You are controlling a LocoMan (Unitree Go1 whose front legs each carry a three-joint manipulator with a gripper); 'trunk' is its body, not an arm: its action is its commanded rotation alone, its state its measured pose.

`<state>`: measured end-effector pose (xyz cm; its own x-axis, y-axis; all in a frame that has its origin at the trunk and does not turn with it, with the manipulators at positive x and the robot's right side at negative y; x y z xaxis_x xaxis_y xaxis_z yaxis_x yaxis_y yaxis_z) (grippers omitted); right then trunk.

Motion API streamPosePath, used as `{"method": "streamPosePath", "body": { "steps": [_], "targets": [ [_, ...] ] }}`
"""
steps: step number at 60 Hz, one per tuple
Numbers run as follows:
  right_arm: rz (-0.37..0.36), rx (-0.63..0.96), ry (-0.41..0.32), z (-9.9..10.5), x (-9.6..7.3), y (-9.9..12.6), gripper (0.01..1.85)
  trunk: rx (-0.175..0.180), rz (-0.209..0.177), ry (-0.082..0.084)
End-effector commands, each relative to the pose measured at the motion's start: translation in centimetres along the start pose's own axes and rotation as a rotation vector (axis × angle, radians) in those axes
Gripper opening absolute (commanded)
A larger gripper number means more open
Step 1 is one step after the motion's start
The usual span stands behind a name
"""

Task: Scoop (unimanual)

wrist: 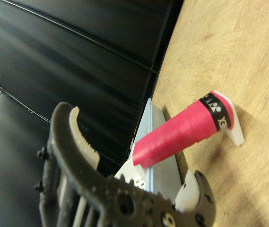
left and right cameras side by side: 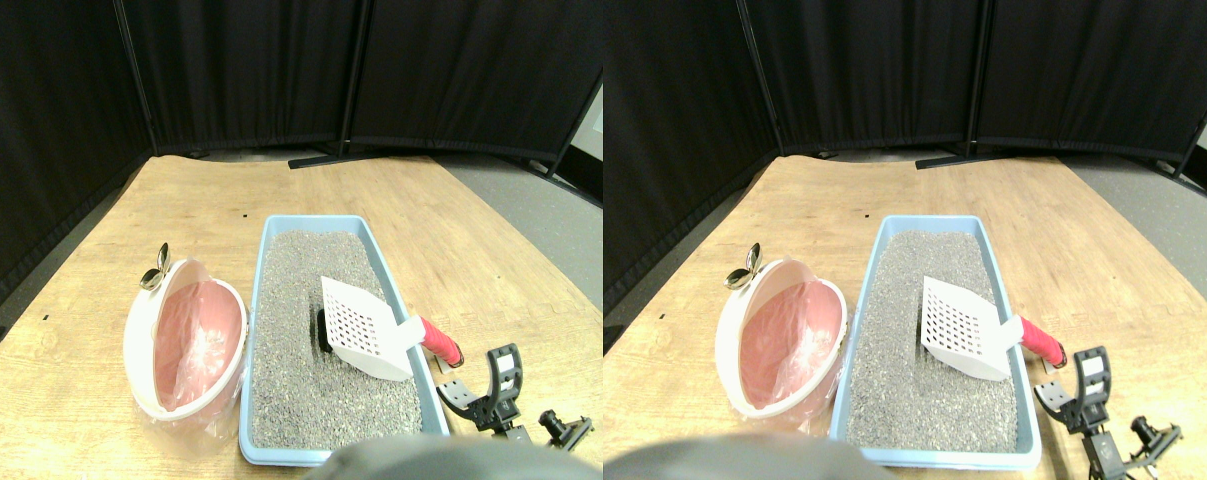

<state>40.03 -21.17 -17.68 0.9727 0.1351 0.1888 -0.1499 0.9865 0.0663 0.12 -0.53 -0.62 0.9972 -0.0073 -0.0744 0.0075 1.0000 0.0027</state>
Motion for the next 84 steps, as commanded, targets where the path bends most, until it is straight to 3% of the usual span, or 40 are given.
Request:
{"method": "streamPosePath", "body": {
  "steps": [1,32,48,61,84],
  "targets": [
    [-0.013,0.018,-0.026,0.2,0.5,-0.3,1.0,-0.027,0.0,-0.009],
    [-0.071,0.111,0.012,-2.4,2.3,-0.7,1.01,-0.039,0.011,0.008],
    [-0.095,0.128,0.036,-2.6,3.4,-1.0,0.98,-0.032,0.005,-0.001],
    [-0.086,0.129,0.015,-2.8,5.0,-1.9,0.94,-0.029,0.0,-0.004],
    [-0.132,0.151,0.025,-3.4,6.0,-2.4,0.94,-0.031,0.0,0.0]
  ]
}}
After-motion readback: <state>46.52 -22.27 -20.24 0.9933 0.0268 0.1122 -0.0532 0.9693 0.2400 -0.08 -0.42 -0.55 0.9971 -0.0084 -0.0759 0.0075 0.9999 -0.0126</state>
